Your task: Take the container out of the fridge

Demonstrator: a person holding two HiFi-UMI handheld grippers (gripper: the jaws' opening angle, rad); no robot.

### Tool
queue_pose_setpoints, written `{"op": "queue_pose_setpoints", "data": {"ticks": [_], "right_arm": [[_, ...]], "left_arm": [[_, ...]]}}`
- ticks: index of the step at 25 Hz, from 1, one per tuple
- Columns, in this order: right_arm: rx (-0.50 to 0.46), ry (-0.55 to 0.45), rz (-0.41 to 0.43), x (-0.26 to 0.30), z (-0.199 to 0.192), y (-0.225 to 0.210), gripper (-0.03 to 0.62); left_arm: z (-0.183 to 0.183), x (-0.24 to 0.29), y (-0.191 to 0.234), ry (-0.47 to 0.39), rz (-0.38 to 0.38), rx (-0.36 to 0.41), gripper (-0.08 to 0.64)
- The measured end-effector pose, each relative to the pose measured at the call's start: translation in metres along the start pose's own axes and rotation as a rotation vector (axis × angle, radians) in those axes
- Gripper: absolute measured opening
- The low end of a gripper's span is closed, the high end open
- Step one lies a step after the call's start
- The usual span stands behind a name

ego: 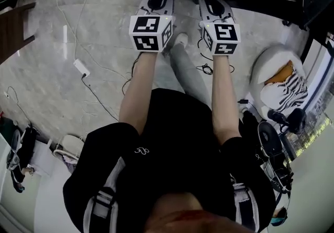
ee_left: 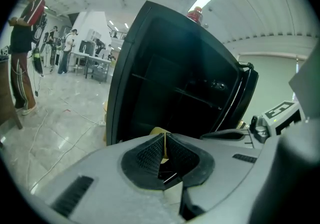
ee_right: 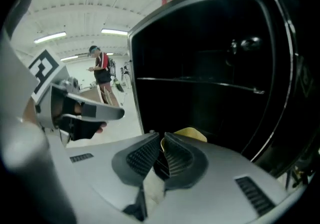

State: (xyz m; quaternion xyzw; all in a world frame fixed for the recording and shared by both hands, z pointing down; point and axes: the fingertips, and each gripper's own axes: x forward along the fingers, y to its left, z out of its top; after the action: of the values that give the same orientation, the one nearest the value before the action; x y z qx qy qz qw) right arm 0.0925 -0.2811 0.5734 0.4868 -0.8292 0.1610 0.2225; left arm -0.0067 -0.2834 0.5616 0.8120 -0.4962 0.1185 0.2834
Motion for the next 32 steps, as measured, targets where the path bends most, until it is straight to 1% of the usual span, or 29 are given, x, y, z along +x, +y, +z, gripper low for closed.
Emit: {"op": "queue_pose_setpoints", "data": {"ticks": [7, 8, 9, 10, 15, 19, 21, 22, 24, 26, 28, 32], "right_arm": [[-0.23, 0.177, 0.067, 0.059, -0.048, 0.007, 0.02], [-0.271, 0.203, 0.075, 0.068, -0.054, 0.007, 0.052], [-0.313, 0.231, 0.082, 0.077, -0.06, 0.007, 0.107], [-0.354, 0.257, 0.089, 0.085, -0.066, 0.008, 0.115], [-0.533, 0.358, 0.109, 0.122, -0.089, 0.006, 0.115], [-0.627, 0.418, 0.117, 0.143, -0.105, 0.0, 0.114], [-0.659, 0.438, 0.121, 0.151, -0.109, 0.0, 0.104], [-0.668, 0.447, 0.122, 0.154, -0.112, 0.0, 0.09], [-0.674, 0.457, 0.122, 0.156, -0.114, 0.002, 0.033], [-0.648, 0.443, 0.124, 0.154, -0.109, 0.005, 0.025], [-0.57, 0.406, 0.124, 0.149, -0.099, 0.01, 0.023], [-0.326, 0.299, 0.114, 0.129, -0.07, 0.019, 0.02]], "left_arm": [[-0.02, 0.005, 0.012, 0.011, -0.003, -0.017, 0.018], [-0.024, 0.006, 0.015, 0.014, -0.005, -0.02, 0.018], [-0.027, 0.006, 0.018, 0.017, -0.005, -0.025, 0.018], [-0.03, 0.006, 0.023, 0.019, -0.003, -0.031, 0.018], [-0.044, 0.011, 0.041, 0.034, 0.019, -0.076, 0.018], [-0.052, 0.011, 0.043, 0.062, 0.018, -0.03, 0.018], [-0.055, 0.009, 0.045, 0.068, 0.015, -0.031, 0.018], [-0.055, 0.008, 0.046, 0.07, 0.015, -0.036, 0.018], [-0.055, 0.005, 0.047, 0.071, 0.016, -0.044, 0.018], [-0.053, 0.003, 0.047, 0.067, 0.016, -0.046, 0.018], [-0.049, 0.001, 0.047, 0.061, 0.015, -0.047, 0.018], [-0.038, -0.007, 0.044, 0.043, 0.013, -0.046, 0.018]]}}
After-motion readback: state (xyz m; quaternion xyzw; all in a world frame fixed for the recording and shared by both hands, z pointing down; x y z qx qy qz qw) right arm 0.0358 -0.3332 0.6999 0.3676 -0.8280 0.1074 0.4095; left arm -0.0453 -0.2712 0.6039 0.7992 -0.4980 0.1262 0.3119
